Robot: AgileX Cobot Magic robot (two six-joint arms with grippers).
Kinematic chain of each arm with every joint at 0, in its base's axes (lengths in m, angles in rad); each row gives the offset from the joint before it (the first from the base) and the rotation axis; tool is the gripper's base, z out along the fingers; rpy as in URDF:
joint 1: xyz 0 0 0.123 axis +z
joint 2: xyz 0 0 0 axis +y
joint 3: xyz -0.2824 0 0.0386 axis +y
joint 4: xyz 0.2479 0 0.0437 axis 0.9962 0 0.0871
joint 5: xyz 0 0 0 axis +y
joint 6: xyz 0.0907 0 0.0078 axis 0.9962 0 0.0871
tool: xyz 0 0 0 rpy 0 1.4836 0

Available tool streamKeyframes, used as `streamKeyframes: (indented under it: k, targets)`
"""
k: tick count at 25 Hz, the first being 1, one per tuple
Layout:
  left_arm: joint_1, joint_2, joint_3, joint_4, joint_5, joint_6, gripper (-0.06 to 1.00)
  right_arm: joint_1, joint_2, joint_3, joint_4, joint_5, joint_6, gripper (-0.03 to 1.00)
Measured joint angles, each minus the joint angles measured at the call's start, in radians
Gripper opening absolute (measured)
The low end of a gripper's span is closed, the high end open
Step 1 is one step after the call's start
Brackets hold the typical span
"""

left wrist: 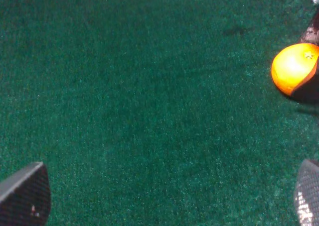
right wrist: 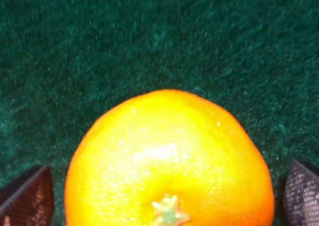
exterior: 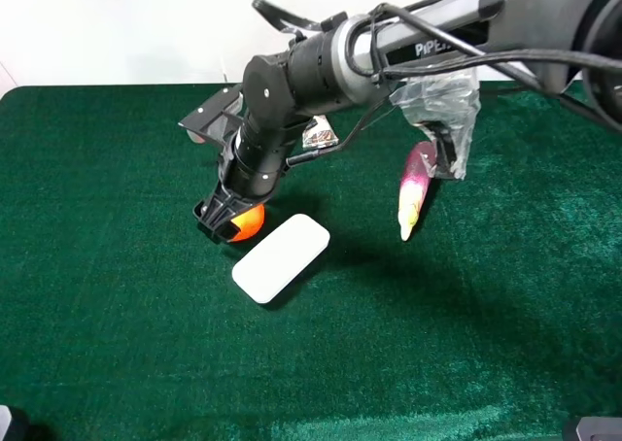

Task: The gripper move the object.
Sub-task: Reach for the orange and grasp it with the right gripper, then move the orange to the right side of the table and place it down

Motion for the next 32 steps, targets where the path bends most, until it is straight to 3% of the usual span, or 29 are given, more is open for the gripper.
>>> streamKeyframes:
  k: [12, 16, 32]
  targets:
    - [0.000, 0.000, 0.000, 0.000, 0.000, 0.000, 0.99, 0.000, 0.017, 0.000, 0.001, -0.015, 0.000, 0.68]
    - [0.000, 0.000, 0.000, 0.000, 0.000, 0.000, 0.99, 0.000, 0.017, 0.000, 0.003, -0.017, 0.000, 0.55]
    - [0.000, 0.000, 0.000, 0.000, 0.000, 0.000, 0.99, 0.000, 0.017, 0.000, 0.003, -0.017, 0.000, 0.55]
